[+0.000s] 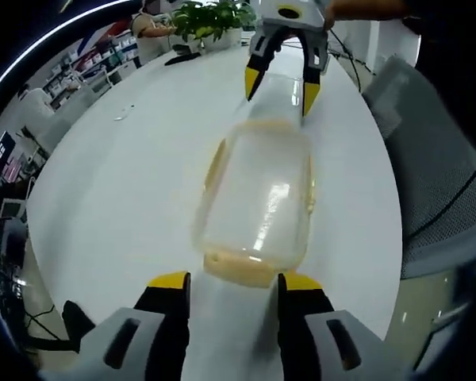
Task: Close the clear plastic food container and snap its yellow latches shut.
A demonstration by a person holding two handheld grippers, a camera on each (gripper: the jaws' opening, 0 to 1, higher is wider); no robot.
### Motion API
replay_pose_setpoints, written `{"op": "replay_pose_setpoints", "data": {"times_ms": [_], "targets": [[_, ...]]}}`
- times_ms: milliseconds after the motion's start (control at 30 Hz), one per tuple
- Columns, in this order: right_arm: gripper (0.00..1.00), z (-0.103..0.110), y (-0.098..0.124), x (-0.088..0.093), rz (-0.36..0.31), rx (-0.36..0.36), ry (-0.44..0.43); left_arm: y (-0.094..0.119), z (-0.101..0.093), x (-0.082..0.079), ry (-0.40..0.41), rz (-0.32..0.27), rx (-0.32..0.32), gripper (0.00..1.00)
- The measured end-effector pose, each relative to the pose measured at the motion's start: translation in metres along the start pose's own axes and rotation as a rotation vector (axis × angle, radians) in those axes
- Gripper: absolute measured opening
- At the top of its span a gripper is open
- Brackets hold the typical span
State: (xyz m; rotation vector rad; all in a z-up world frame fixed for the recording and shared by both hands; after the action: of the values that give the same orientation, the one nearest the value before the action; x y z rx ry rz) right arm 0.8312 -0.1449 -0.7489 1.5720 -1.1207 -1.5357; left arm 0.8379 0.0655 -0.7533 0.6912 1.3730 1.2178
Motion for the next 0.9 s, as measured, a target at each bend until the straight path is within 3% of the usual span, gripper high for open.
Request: {"op": "replay_pose_setpoints", "data": {"times_ms": [333, 667, 900], "targets": [[0.41, -0.003, -0.014, 0.002, 0.059, -0.039, 0.069, -0.006, 0.001, 0.002, -0.072, 0.041, 0.042, 0.35], [0.41, -0.001, -0.024, 0.001, 0.098, -0.098, 0.1, -0.012, -0.002, -0.005, -0.111, 0.047, 0.081, 0.36], [0.39, 0.001, -0.027, -0.003, 0.094, -0.128, 0.102, -0.018, -0.004, -0.01, -0.139, 0.043, 0.12, 0.36]]}}
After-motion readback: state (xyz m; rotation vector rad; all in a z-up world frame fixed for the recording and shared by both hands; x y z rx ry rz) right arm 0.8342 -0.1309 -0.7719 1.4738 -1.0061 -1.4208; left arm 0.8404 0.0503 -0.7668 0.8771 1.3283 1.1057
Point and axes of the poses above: the point that each gripper's makers call its tool centre point, and the gripper's own axes: y roughly backward along the fingers, z roughly to its left, x roughly out of its underside, the point moved 2 cm from there along y, roughly backward along the fingers, and after that the axes turned 8 degrees about z, right-handed, at the moved point
